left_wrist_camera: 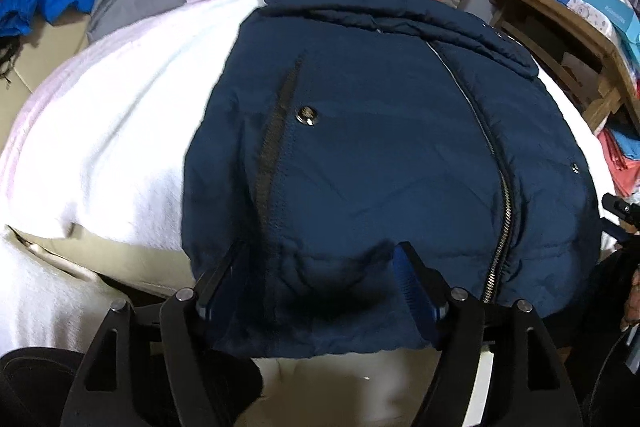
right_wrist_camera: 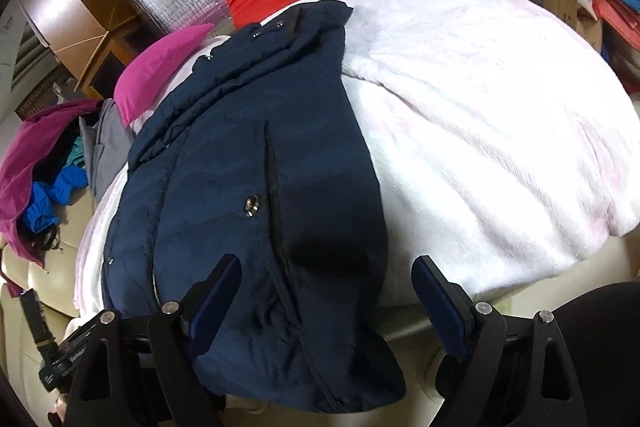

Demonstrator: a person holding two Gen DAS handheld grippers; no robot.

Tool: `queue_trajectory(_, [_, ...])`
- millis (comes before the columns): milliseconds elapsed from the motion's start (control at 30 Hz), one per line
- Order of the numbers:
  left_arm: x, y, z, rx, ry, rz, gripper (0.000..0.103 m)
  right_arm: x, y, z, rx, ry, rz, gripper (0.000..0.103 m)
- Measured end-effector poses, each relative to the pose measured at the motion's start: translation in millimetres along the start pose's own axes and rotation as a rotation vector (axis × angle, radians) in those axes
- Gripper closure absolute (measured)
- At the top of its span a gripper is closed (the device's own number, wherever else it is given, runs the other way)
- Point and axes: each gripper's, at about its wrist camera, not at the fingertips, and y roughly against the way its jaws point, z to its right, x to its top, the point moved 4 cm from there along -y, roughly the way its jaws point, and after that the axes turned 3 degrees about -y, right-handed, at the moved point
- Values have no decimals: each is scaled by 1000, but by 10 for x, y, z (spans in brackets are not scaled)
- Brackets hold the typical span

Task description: Fold large clothes

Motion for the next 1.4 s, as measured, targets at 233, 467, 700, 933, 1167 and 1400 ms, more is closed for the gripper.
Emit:
queue_trajectory(233, [-28, 36, 121, -69, -22, 14, 28, -110, -11, 203, 110, -47, -92, 14])
queue_trajectory(467, [-38, 77, 119, -80, -13, 39, 45, -189, -24, 180, 128, -13, -106, 14])
queue_trajectory(700, [-50, -34, -157, -97, 124, -32, 39, -254, -129, 45, 115, 49, -144, 14])
queue_trajectory(933, [-61, -65, -266, -135, 194, -56, 31, -345, -300, -64, 103, 107, -201, 14])
queue_trajectory(1167, [-184, -102, -316, -157, 200, -113, 32, -450, -321, -242, 53, 244, -194, 57])
queue_trajectory(1400, [-243, -84, -258, -169, 170, -133, 60, -400, -288, -190, 78, 202, -184, 59])
